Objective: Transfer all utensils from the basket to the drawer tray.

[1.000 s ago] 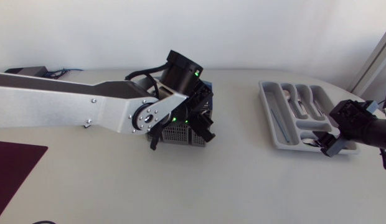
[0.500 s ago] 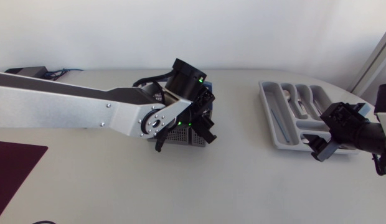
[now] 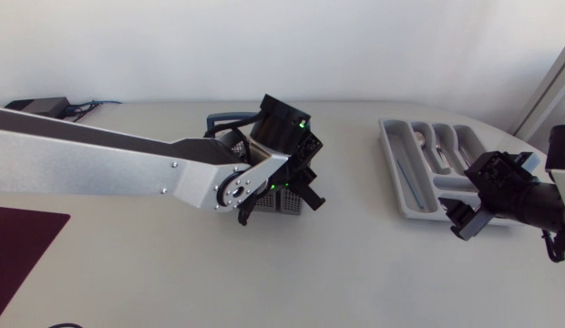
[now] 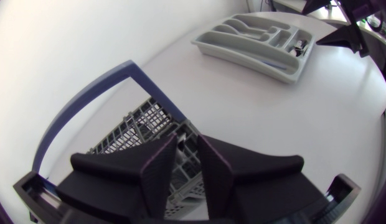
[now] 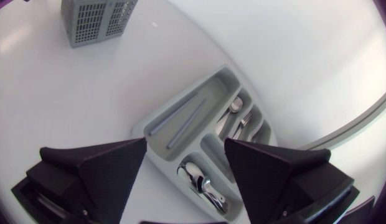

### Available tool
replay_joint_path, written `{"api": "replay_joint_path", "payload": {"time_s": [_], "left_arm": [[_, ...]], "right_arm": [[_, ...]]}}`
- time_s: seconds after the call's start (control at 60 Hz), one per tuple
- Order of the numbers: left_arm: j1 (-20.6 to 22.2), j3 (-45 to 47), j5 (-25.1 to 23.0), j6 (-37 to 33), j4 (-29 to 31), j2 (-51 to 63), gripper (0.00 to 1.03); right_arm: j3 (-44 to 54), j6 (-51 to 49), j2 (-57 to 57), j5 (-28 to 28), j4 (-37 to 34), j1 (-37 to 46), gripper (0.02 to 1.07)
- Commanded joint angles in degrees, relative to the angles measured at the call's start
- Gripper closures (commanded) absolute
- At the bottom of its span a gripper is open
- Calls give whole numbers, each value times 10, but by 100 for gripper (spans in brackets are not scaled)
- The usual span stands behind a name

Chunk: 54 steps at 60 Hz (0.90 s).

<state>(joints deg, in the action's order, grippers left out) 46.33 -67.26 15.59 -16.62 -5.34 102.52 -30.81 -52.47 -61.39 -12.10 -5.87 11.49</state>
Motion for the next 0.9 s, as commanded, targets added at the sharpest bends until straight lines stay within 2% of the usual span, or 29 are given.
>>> {"api": "replay_joint_path", "payload": {"time_s": [0.0,0.067,0.117,0.883], "left_arm": [[3,15,10,-15,-10,18,94],[3,16,11,-16,-9,19,94],[1,16,11,-16,-10,18,99],[-21,31,15,-38,-13,-43,99]], "right_arm": [[19,11,5,4,-5,-6,17],[22,11,4,5,-2,-6,17],[22,11,4,5,-2,-6,17],[44,18,24,23,-5,-43,17]]}}
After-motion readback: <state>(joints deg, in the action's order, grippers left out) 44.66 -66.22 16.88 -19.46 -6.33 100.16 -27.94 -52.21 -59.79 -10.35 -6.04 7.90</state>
